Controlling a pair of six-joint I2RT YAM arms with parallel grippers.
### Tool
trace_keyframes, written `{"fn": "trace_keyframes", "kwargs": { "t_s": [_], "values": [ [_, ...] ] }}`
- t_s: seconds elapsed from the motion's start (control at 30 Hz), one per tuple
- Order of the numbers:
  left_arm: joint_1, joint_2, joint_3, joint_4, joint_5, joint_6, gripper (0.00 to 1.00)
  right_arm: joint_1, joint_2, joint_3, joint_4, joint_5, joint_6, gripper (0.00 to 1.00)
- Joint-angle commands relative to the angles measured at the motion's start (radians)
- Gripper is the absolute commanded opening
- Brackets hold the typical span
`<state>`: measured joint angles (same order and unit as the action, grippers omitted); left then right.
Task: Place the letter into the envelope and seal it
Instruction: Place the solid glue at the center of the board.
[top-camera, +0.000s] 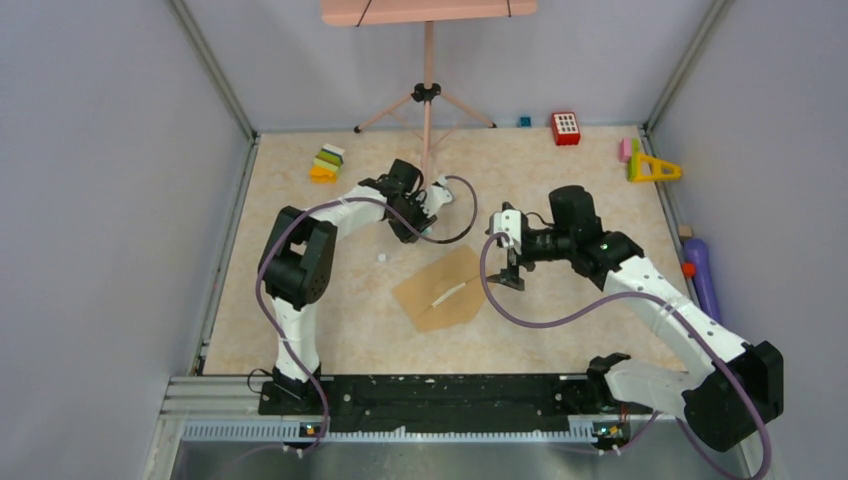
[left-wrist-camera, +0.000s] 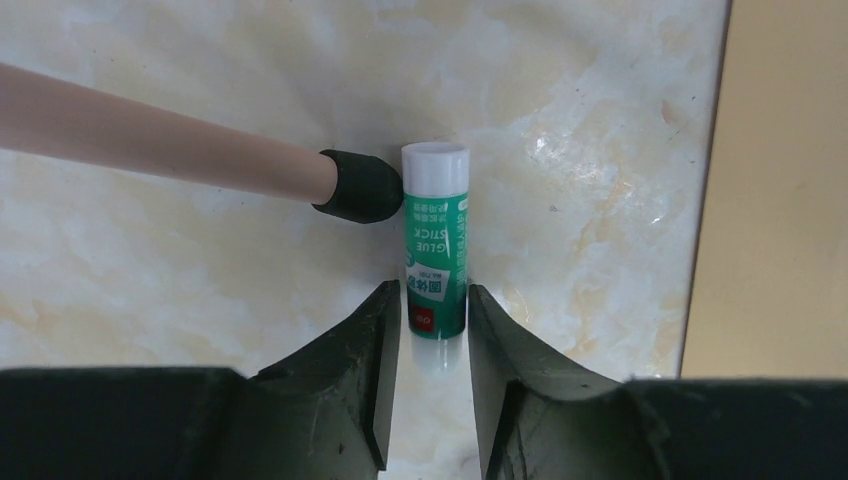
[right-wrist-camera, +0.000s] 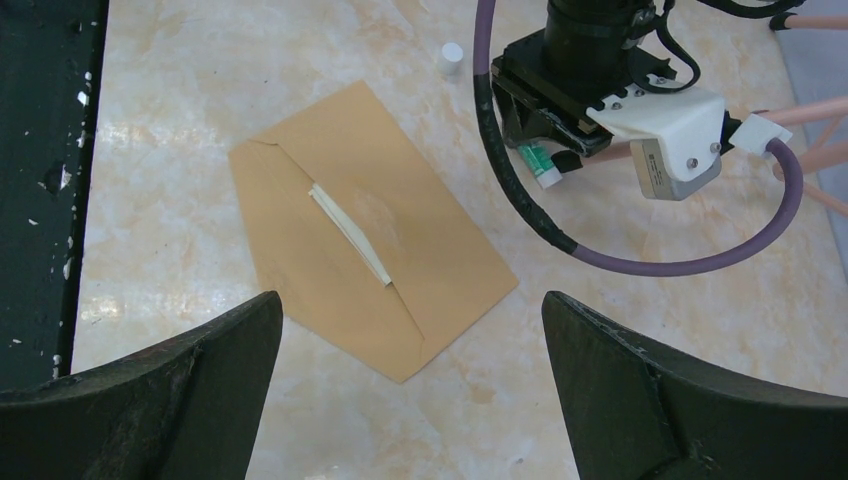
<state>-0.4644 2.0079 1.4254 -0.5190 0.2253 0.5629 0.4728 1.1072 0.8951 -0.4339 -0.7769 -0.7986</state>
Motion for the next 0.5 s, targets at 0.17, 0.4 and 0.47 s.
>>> {"fn": "trace_keyframes", "kwargs": {
  "t_s": [0.17, 0.4, 0.47],
  "values": [
    [0.0, -0.001, 0.025, 0.007, -0.039, -0.021, 0.58, -0.01, -0.007, -0.004, 0.025, 0.011, -0.011, 0.99],
    [0.0, -0.061, 0.021, 0.001, -0.023, -0.038, 0.7, -0.01, -0.025, -0.021, -0.04, 0.044, -0.15, 0.99],
    [0.0, -0.083, 0.015, 0.0, -0.02, -0.039, 0.73, -0.007, -0.027, -0.041, -0.048, 0.041, -0.202, 0.99]
  ]
}}
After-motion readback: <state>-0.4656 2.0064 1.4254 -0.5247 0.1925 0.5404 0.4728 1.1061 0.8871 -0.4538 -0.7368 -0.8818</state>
